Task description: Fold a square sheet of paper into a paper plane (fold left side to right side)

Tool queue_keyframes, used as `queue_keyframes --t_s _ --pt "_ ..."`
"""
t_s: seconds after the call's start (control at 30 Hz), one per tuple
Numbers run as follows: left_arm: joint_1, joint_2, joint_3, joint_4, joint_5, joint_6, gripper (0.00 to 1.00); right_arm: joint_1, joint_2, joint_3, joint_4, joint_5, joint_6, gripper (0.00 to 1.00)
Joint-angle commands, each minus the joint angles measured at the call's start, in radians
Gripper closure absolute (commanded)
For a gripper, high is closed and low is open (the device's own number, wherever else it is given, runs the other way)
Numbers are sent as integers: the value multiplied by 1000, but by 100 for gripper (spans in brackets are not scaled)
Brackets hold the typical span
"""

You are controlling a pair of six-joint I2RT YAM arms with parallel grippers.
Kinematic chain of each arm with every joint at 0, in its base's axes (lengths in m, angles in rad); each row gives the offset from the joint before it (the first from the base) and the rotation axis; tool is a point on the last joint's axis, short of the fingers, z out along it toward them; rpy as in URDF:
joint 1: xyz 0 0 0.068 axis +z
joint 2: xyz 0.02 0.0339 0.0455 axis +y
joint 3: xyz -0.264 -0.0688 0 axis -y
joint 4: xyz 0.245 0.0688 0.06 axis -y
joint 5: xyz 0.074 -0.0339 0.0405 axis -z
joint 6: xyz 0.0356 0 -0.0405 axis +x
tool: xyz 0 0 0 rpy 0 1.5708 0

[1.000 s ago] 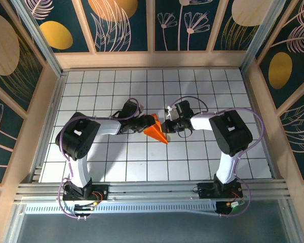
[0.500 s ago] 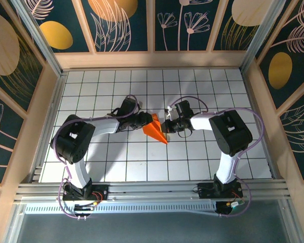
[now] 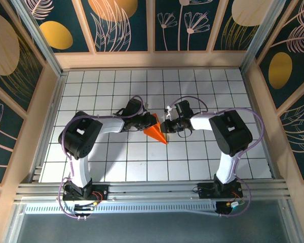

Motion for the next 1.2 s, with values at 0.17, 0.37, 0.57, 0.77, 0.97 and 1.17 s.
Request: queue_keyframes --t_s 0.17,0.37,0.57,0.77,0.97,1.17 --pt "0 37 28 -17 -15 22 84 15 55 -2 -68 86 -25 86" --pt "0 43 20 -38 -54 25 85 15 56 -1 -77 93 -29 86" --pt "0 52 19 -64 -77 33 86 15 59 2 -85 101 -35 86" --pt "0 61 9 -75 -96 35 87 15 58 2 -85 101 -35 86" --pt "-1 68 -4 -78 -110 32 87 16 52 1 -83 97 -32 86" --pt "0 76 -6 -79 -112 33 88 13 34 9 -75 70 -18 84"
